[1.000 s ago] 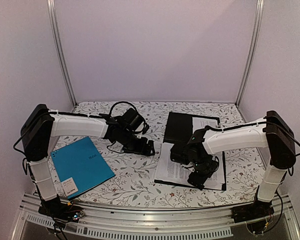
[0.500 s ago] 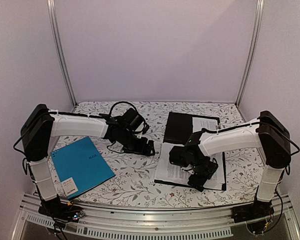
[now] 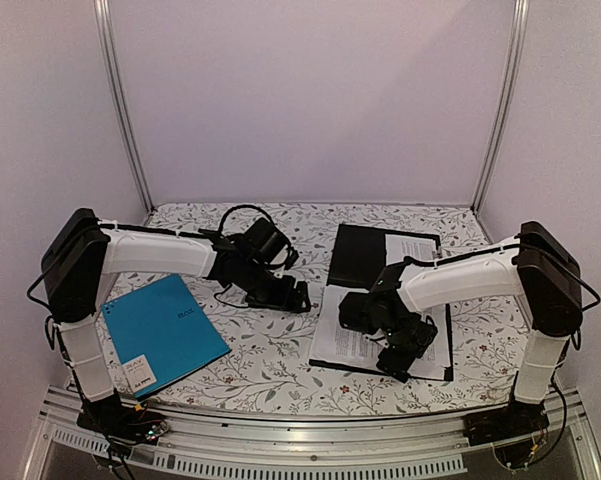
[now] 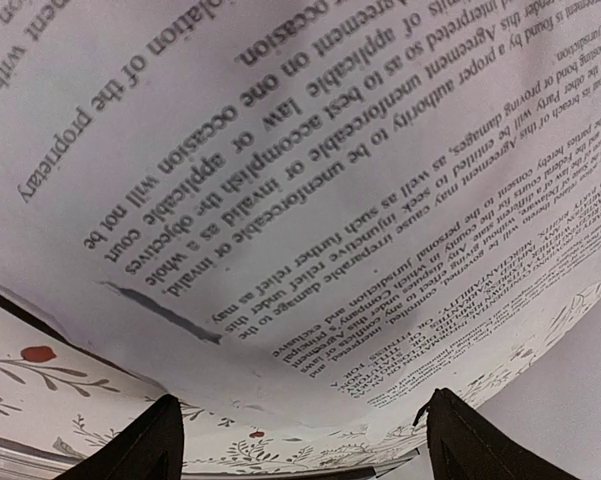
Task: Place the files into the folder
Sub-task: Adjust the file with the spring clip on the folder.
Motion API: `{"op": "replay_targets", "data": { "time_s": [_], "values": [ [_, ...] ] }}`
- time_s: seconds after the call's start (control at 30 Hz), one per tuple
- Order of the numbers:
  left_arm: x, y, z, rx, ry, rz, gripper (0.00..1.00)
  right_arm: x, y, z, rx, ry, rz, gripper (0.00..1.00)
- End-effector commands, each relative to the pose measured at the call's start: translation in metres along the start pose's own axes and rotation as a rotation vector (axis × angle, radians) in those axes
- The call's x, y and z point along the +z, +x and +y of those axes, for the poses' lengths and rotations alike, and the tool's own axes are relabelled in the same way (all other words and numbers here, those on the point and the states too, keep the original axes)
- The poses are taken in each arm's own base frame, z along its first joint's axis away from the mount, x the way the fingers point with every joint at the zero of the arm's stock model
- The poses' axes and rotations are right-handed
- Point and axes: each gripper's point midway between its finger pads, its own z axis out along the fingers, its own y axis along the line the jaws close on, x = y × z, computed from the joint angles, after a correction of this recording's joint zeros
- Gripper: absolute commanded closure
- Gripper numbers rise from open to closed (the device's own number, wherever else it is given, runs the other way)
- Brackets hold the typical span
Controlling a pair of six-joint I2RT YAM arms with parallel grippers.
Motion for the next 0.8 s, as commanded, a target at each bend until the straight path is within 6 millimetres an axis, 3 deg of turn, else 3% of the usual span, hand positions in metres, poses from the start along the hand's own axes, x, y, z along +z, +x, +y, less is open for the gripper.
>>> {"op": "replay_targets", "data": {
  "time_s": [0.0, 0.77],
  "values": [
    [0.0, -0.002, 0.003, -0.013, 0.008, -0.007, 0.11, -0.004, -0.002, -0.009, 0.03, 0.026, -0.018, 0.17],
    [-0.001, -0.001, 0.005, -0.014, 0.003, -0.006, 0.11, 0.0, -0.002, -0.021, 0.055, 0.089, 0.002, 0.17]
  ]
}}
